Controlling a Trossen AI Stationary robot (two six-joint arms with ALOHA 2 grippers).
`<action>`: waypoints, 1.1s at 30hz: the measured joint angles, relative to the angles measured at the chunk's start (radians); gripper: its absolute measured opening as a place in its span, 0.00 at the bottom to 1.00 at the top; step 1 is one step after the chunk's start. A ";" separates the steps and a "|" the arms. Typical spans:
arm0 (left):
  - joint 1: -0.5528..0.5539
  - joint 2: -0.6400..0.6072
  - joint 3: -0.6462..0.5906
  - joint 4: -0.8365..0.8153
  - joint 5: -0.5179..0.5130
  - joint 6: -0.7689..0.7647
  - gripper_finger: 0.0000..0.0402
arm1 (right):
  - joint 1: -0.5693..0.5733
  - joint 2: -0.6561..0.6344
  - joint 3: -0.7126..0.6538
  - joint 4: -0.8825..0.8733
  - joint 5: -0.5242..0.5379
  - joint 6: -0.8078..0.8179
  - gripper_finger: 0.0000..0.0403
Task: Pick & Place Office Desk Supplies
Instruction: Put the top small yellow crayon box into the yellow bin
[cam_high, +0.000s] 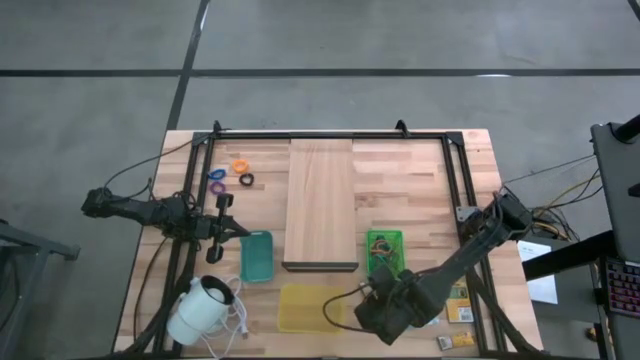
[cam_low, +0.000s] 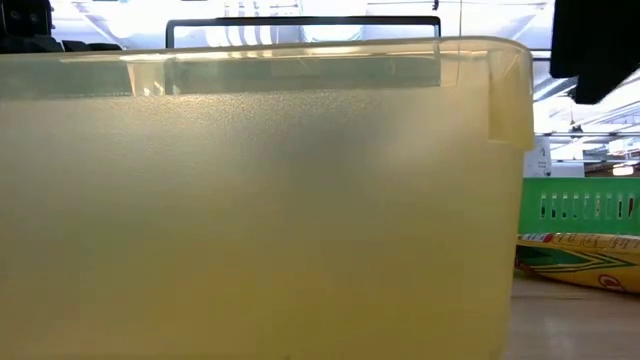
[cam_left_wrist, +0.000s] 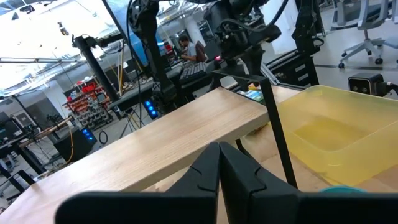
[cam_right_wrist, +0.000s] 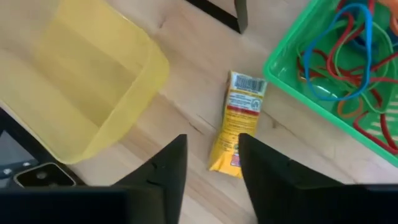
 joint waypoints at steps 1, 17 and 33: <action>0.000 0.000 0.000 0.000 0.000 0.000 0.03 | 0.000 0.000 -0.002 0.000 0.000 0.000 0.39; 0.001 0.000 0.000 0.000 0.000 0.000 0.03 | 0.001 0.003 -0.111 0.138 -0.041 0.067 0.51; 0.001 0.000 0.000 0.000 0.000 0.000 0.03 | 0.002 0.003 -0.308 0.399 -0.076 0.105 0.51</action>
